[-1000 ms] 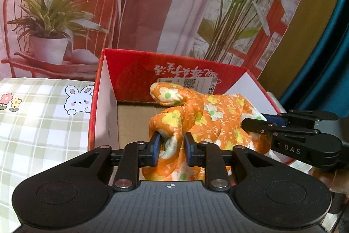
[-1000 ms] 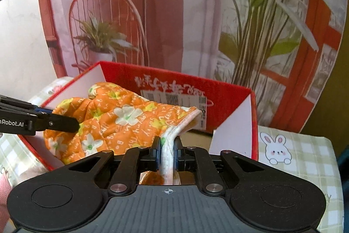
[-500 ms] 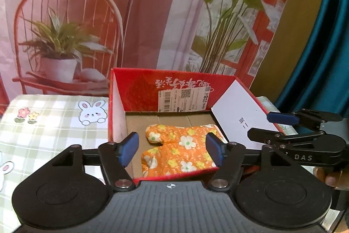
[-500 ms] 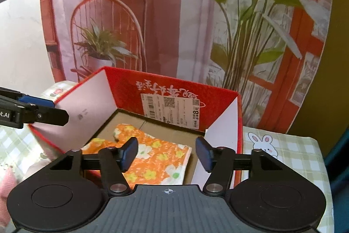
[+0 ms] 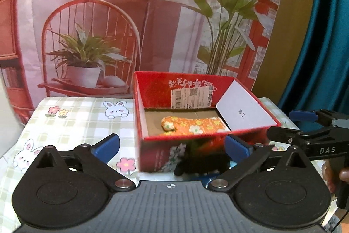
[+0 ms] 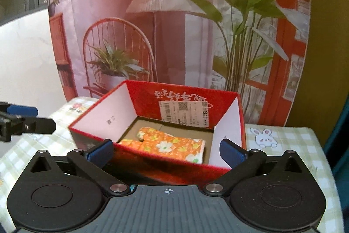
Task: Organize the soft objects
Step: 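Move the right tool back to the pile toward the pink knitted towel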
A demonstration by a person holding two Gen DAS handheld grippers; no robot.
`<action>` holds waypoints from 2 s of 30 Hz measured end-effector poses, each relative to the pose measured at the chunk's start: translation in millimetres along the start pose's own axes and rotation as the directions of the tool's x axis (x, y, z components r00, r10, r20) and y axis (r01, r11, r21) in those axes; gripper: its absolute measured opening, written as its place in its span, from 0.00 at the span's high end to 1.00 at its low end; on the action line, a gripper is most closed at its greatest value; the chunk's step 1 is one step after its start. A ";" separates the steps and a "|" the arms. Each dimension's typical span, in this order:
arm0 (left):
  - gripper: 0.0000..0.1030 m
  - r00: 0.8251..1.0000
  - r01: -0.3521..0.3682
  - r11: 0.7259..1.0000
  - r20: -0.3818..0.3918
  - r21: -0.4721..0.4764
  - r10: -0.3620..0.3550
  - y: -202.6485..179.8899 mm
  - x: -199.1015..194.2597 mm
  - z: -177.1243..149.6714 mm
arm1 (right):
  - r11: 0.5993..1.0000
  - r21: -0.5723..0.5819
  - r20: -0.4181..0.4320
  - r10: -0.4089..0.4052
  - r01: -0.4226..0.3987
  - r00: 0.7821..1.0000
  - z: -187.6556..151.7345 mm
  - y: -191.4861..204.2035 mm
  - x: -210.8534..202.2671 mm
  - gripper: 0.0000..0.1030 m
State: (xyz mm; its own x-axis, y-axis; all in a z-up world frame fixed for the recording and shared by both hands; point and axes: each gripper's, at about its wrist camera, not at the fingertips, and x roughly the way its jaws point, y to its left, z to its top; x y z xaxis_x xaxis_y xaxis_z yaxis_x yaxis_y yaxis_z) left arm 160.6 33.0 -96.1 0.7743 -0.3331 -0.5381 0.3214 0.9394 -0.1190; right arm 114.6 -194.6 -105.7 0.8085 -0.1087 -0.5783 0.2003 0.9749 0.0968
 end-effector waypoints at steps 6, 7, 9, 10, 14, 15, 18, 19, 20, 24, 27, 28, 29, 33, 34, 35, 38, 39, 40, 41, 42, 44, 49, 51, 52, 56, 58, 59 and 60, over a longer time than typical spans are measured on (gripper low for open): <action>0.00 1.000 -0.009 0.999 -0.001 -0.040 0.009 8.3 -23.7 -23.5 | 1.000 0.006 0.008 0.024 -0.024 1.000 -27.5 16.0 -33.1 0.00; 0.00 1.000 -0.014 0.999 -0.003 -0.044 0.014 9.4 -27.2 -28.4 | 1.000 0.010 0.003 0.029 -0.029 1.000 -33.1 18.1 -37.3 0.00; 0.00 1.000 -0.024 0.999 -0.006 -0.048 0.023 11.1 -35.2 -38.6 | 0.999 0.019 -0.004 0.043 -0.043 0.999 -44.3 21.6 -45.2 0.00; 0.00 1.000 -0.029 0.998 -0.008 -0.048 0.028 11.3 -38.9 -43.5 | 0.998 0.030 -0.005 0.057 -0.057 0.998 -50.4 22.6 -50.2 0.00; 0.00 0.999 -0.033 0.999 -0.017 -0.040 0.032 10.9 -52.2 -63.1 | 0.994 0.068 -0.027 0.087 -0.085 0.996 -73.1 25.0 -66.8 0.00; 0.00 0.999 -0.034 0.999 -0.019 -0.036 0.034 10.4 -54.7 -67.6 | 0.994 0.070 -0.037 0.087 -0.084 0.996 -78.8 25.8 -69.9 0.00; 0.00 0.999 -0.033 0.999 -0.028 -0.033 0.032 9.0 -58.9 -80.4 | 0.995 0.063 -0.078 0.078 -0.073 0.994 -95.2 27.1 -74.3 0.00; 0.00 0.999 -0.029 0.999 -0.032 -0.034 0.028 8.8 -59.6 -85.1 | 0.996 0.059 -0.094 0.074 -0.068 0.993 -100.4 27.5 -74.4 0.00; 0.00 0.999 -0.024 0.999 -0.040 -0.033 0.022 8.4 -59.6 -90.0 | 0.996 0.053 -0.113 0.072 -0.066 0.991 -105.9 28.7 -74.5 0.00; 0.00 0.997 -0.007 0.999 -0.077 -0.035 0.004 5.9 -54.5 -104.4 | 0.997 0.024 -0.183 0.071 -0.068 0.981 -124.1 36.7 -71.8 0.00; 0.00 0.996 0.000 0.999 -0.089 -0.048 -0.004 5.8 -51.1 -114.2 | 0.996 0.007 -0.217 0.085 -0.085 0.972 -131.9 42.8 -70.1 0.00; 0.00 0.996 0.001 0.999 -0.094 -0.051 -0.005 6.4 -49.3 -116.3 | 0.996 0.001 -0.228 0.091 -0.093 0.969 -134.0 45.1 -69.7 0.00; 0.00 0.995 -0.001 0.999 -0.100 -0.053 -0.005 7.3 -47.2 -118.0 | 0.995 -0.007 -0.244 0.099 -0.103 0.965 -136.3 48.4 -68.7 0.00; 0.00 0.994 -0.010 0.997 -0.108 -0.072 0.002 11.6 -41.4 -120.9 | 0.989 -0.049 -0.306 0.115 -0.136 0.945 -144.7 61.0 -61.8 0.00; 0.00 0.994 -0.010 0.997 -0.108 -0.076 0.002 12.4 -40.8 -121.6 | 0.989 -0.053 -0.318 0.117 -0.141 0.941 -146.5 61.9 -59.9 0.00; 0.00 0.994 -0.011 0.997 -0.109 -0.077 0.003 12.4 -40.0 -122.2 | 0.988 -0.057 -0.335 0.118 -0.145 0.935 -148.8 63.6 -56.7 0.01; 0.00 0.993 -0.018 0.997 -0.117 -0.077 0.009 13.4 -36.2 -123.2 | 0.987 -0.073 -0.390 0.103 -0.143 0.915 -157.0 66.9 -44.2 0.01; 0.00 0.993 -0.019 0.996 -0.120 -0.082 0.009 14.5 -34.9 -123.8 | 0.986 -0.082 -0.404 0.098 -0.142 0.909 -159.5 68.0 -39.8 0.01; 0.00 0.992 -0.020 0.996 -0.123 -0.088 0.009 15.9 -33.2 -124.4 | 0.985 -0.089 -0.413 0.096 -0.145 0.906 -161.0 68.5 -35.9 0.01; 0.00 0.992 -0.022 0.995 -0.125 -0.093 0.010 16.6 -32.0 -124.5 | 0.984 -0.097 -0.422 0.092 -0.146 0.902 -162.6 69.1 -31.9 0.01; 0.00 0.992 -0.023 0.995 -0.127 -0.099 0.011 17.8 -30.6 -124.7 | 0.984 -0.106 -0.427 0.085 -0.143 0.900 -163.5 69.6 -28.5 0.01; 0.00 0.992 -0.027 0.994 -0.127 -0.105 0.013 20.2 -28.0 -125.1 | 0.984 -0.137 -0.426 0.048 -0.117 0.903 -164.3 68.6 -22.2 0.01; 0.00 0.991 -0.040 0.993 -0.135 -0.110 0.025 24.0 -20.1 -126.1 | 0.991 -0.119 -0.414 0.002 -0.056 0.910 -157.7 53.8 -9.7 0.01; 0.01 0.990 -0.045 0.993 -0.136 -0.113 0.029 25.6 -16.7 -126.4 | 0.991 -0.132 -0.406 -0.019 -0.038 0.914 -155.8 48.6 -5.4 0.01; 0.01 0.990 -0.047 0.992 -0.136 -0.116 0.031 26.5 -15.2 -126.6 | 0.990 -0.141 -0.401 -0.035 -0.024 0.915 -154.2 46.3 -2.7 0.01; 0.01 0.990 -0.050 0.991 -0.134 -0.125 0.033 30.1 -10.1 -128.5 | 0.993 -0.121 -0.390 -0.056 0.010 0.919 -149.9 34.8 5.4 0.01; 0.01 0.990 -0.048 0.990 -0.137 -0.129 0.031 31.3 -8.5 -130.3 | 0.993 -0.113 -0.388 -0.057 0.014 0.920 -150.8 30.0 5.9 0.01; 0.01 0.990 -0.047 0.990 -0.139 -0.131 0.028 31.4 -7.9 -131.0 | 0.994 -0.109 -0.385 -0.055 0.014 0.921 -151.7 29.7 5.4 0.01; 0.01 0.990 -0.043 0.990 -0.140 -0.134 0.024 31.7 -8.0 -131.9 | 0.994 -0.106 -0.380 -0.055 0.016 0.923 -152.9 30.4 5.0 0.01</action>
State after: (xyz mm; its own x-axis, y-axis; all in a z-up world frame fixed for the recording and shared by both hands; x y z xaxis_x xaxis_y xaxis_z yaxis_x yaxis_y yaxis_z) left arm 92.7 76.1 -205.6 0.6976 -0.2958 -0.6526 0.2118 0.9552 -0.2066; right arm 40.1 -135.8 -229.5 0.5251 -0.0807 -0.8472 0.1535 0.9881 0.0011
